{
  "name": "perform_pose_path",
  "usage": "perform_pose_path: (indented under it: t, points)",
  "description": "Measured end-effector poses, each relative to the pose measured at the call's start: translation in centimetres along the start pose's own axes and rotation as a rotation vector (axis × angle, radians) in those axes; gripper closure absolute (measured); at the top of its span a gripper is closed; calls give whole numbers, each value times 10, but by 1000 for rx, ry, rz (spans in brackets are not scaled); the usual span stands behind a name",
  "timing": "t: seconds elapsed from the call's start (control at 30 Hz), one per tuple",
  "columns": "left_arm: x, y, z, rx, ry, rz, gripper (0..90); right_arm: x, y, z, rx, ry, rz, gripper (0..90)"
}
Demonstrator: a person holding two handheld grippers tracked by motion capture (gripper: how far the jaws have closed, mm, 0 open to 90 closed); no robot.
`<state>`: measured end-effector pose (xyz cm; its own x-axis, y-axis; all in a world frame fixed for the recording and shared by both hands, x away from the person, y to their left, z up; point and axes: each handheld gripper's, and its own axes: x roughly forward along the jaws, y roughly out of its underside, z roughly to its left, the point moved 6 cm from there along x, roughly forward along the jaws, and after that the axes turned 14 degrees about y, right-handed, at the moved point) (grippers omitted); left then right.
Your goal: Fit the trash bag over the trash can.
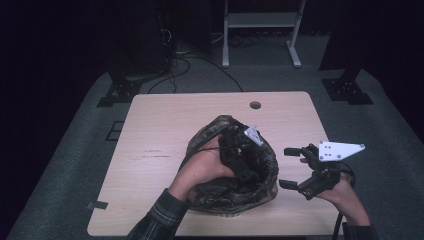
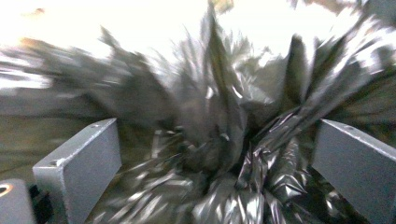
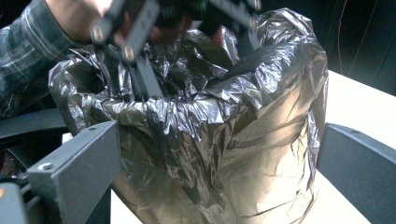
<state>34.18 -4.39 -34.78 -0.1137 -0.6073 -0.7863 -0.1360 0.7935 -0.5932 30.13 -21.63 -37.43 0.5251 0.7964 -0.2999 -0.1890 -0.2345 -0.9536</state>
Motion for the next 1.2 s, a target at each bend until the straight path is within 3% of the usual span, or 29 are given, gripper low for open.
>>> perform_pose_path:
  t: [0.2,0.4,0.7,0.97,1.2]
  points:
    - [-32,-2,-8,20,-5,-108,4,-1,1,-1,1,7,0,0]
    - [-62,6,-18,38,13,-228,3,-5,1,-5,5,27,2,0]
    - [-101,42,-29,22,-44,-367,3,-10,5,-14,22,97,17,0]
    - [-125,80,-33,15,-113,-448,4,-18,13,-24,48,175,47,0]
    - [-135,115,-35,-9,-165,-491,0,-28,23,-31,67,228,71,0]
